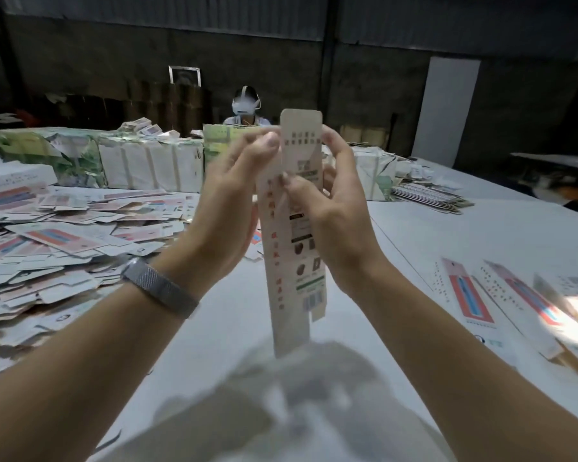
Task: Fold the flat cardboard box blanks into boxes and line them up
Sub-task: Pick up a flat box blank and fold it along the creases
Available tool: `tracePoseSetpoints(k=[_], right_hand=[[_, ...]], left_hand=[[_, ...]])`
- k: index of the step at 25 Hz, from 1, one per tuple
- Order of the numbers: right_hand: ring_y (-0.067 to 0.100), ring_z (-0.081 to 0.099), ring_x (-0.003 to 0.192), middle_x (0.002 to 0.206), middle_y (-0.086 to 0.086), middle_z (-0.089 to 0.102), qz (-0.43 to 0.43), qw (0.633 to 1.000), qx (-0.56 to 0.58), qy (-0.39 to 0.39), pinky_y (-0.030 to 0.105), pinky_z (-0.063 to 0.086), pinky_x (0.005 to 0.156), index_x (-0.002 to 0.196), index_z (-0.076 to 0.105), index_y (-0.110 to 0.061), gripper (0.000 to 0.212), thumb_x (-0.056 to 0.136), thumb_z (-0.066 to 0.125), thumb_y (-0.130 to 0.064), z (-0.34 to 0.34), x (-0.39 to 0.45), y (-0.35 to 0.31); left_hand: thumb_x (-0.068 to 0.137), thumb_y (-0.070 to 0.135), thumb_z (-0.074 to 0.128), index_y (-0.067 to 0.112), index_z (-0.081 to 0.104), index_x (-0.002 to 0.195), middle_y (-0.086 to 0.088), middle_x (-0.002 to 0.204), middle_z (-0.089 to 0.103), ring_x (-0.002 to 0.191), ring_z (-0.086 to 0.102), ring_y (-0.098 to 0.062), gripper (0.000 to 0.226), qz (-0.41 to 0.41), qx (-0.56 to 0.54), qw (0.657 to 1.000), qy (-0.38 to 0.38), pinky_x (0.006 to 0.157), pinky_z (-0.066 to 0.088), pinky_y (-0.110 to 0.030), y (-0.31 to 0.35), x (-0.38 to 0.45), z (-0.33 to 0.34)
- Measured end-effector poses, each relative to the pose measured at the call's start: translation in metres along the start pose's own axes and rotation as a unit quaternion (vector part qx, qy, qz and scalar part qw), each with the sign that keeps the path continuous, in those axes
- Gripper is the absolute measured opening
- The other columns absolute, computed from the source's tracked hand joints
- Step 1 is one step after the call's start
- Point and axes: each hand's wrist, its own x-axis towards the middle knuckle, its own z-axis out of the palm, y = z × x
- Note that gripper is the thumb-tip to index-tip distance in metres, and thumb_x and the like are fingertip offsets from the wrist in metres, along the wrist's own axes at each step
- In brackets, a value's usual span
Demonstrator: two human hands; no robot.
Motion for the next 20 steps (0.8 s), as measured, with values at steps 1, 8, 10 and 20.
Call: tracePoseSetpoints(k=[1,8,10,20], right_hand=[[0.007,0.071,0.087,0.097,-0.005,0.066,0.017,1.0,0.011,0.008,0.016,0.054,0.065,0.146,0.029,-0.038,0.063,0.091,0.057,-0.031,-0.001,0.001,0.0],[0.012,0.051,0.117,0.12,-0.008,0.042,0.029,0.988,-0.14,0.059,0.041,0.052,0.098,0.148,0.04,-0.032,0.053,0.097,0.052,-0.038,-0.002,-0.001,0.007],[0.013,0.048,0.121,0.123,-0.006,0.041,0.016,0.991,-0.115,0.068,0.034,0.05,0.1,0.147,0.044,-0.026,0.051,0.098,0.048,-0.039,-0.005,0.001,0.007],[0.009,0.068,0.083,0.1,-0.004,0.066,-0.042,0.992,-0.031,0.117,0.024,0.056,0.069,0.136,0.053,-0.03,0.035,0.103,0.048,-0.022,-0.015,0.001,0.004]], left_hand=[[0.101,0.044,0.035,0.015,0.051,0.139,-0.019,0.124,0.066,0.114,0.066,-0.035,0.05,-0.04,-0.028,0.997,-0.058,0.094,0.056,-0.054,-0.007,-0.005,0.001],[0.093,0.071,0.022,0.042,0.071,0.118,-0.003,0.106,0.076,0.091,0.073,-0.026,0.062,-0.148,-0.082,0.981,-0.09,0.075,0.061,-0.041,-0.027,-0.023,0.013],[0.088,0.076,0.026,0.039,0.068,0.121,0.002,0.094,0.073,0.076,0.068,-0.016,0.065,-0.16,-0.024,0.984,-0.071,0.064,0.055,-0.032,-0.026,-0.019,0.011],[0.083,0.051,0.07,0.02,0.051,0.116,-0.003,0.092,0.075,0.082,0.074,-0.02,0.049,-0.135,0.051,0.987,0.065,0.07,0.058,-0.039,-0.029,-0.019,0.013]])
